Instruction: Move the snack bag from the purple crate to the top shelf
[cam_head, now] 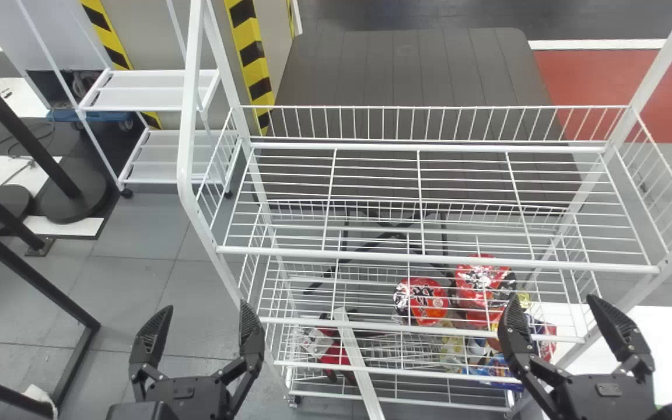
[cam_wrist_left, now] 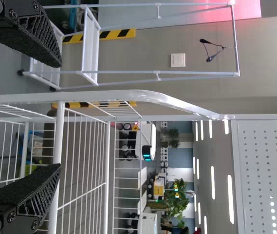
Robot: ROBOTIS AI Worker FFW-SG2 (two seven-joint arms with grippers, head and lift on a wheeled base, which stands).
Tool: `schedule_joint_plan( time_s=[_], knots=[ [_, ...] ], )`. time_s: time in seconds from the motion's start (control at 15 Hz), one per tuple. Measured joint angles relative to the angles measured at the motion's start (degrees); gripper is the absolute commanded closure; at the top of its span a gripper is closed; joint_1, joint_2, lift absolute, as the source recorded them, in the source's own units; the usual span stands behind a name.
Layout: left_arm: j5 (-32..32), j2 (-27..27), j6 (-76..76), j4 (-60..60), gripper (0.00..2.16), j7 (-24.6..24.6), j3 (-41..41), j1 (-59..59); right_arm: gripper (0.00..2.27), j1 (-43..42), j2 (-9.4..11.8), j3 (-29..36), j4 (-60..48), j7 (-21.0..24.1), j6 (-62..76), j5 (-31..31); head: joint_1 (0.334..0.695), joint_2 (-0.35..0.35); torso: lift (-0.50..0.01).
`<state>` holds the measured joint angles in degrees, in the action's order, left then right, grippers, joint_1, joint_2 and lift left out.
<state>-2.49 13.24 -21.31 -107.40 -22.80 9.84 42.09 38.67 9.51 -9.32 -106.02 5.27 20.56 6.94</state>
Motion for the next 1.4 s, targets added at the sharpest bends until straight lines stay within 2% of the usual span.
schedule_joint_plan(
  time_s=[1.4],
  knots=[
    [-0.2,-0.1,-0.6,0.5,0.08,-0.5,0.0,0.1,0.09,0.0,0.0,0.0,0.3,0.0,-0.1,0.0,0.695,0.1,-0.001]
  ],
)
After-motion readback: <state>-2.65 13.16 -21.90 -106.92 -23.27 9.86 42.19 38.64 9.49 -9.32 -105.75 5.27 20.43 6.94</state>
